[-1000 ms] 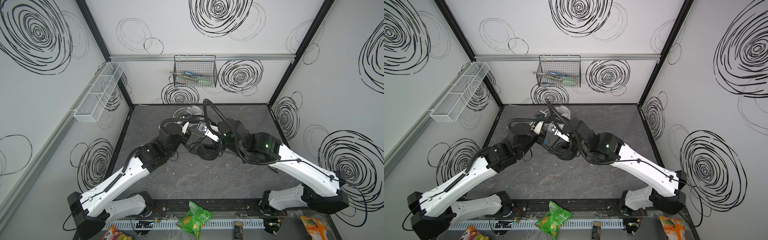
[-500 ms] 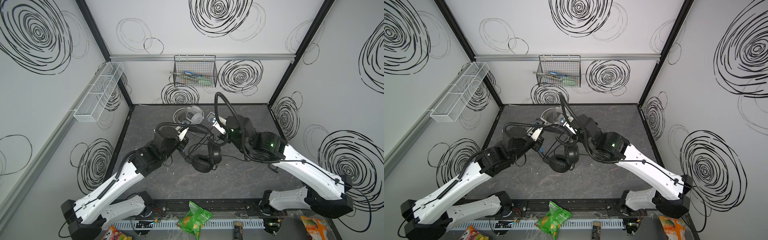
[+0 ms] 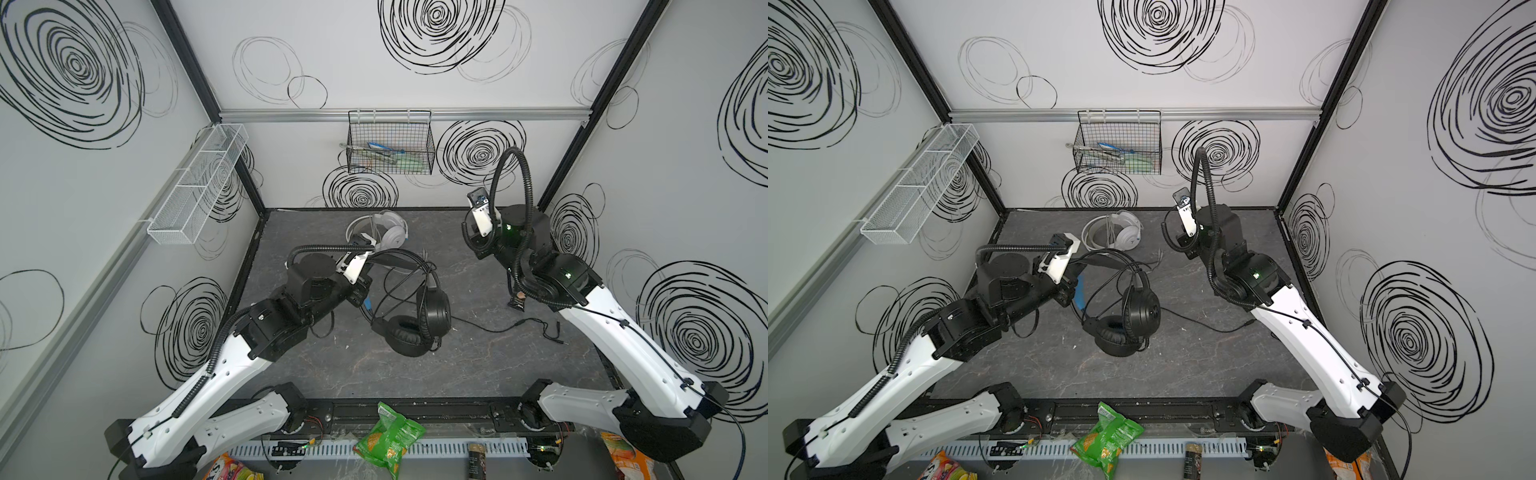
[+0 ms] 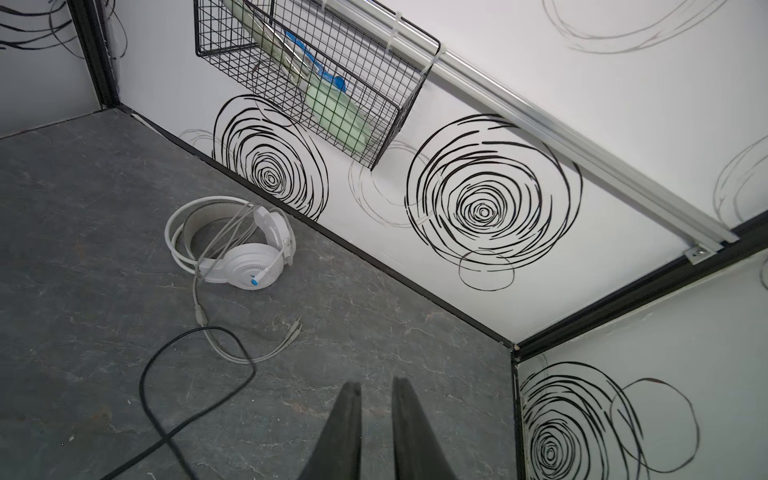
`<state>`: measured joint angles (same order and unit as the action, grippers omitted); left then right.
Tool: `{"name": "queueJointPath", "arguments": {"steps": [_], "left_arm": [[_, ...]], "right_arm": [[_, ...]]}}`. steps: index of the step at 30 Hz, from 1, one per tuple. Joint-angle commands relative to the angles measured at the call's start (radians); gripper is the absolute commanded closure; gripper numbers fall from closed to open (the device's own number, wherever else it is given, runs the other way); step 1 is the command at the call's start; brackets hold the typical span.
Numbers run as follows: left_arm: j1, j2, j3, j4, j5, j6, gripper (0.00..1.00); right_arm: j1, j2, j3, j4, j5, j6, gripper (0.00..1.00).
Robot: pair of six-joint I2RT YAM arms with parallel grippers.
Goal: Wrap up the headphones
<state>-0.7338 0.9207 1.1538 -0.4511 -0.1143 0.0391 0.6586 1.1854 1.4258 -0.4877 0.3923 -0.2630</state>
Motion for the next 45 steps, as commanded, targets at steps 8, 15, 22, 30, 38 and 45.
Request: {"name": "queueJointPath", "arguments": {"steps": [8,15,22,30,38,45], "left_arm": [[0.004,0.019,0.193,0.169,0.086,-0.184,1.0],[0.005,0.096,0.368,0.121,0.089,-0.283,1.0],[0.005,0.135,0.446,0.139,0.094,-0.369,1.0],[0.007,0.192,0.515,0.125,0.068,-0.408,1.0],[0.013,0.239,0.57,0.138,0.07,-0.448,1.0],[0.017,0.254,0.566,0.16,0.08,-0.462,1.0]], "right_arm": [[-0.073,-0.137,-0.205,0.321,-0.323,0.149,0.68],[-0.111,-0.281,-0.369,0.445,-0.466,0.226,0.39],[-0.122,-0.36,-0.507,0.488,-0.673,0.311,0.17],[-0.122,-0.286,-0.609,0.679,-0.883,0.429,0.12],[-0.119,-0.198,-0.651,0.797,-0.963,0.469,0.11],[-0.119,-0.105,-0.659,0.861,-0.842,0.476,0.1]]}}
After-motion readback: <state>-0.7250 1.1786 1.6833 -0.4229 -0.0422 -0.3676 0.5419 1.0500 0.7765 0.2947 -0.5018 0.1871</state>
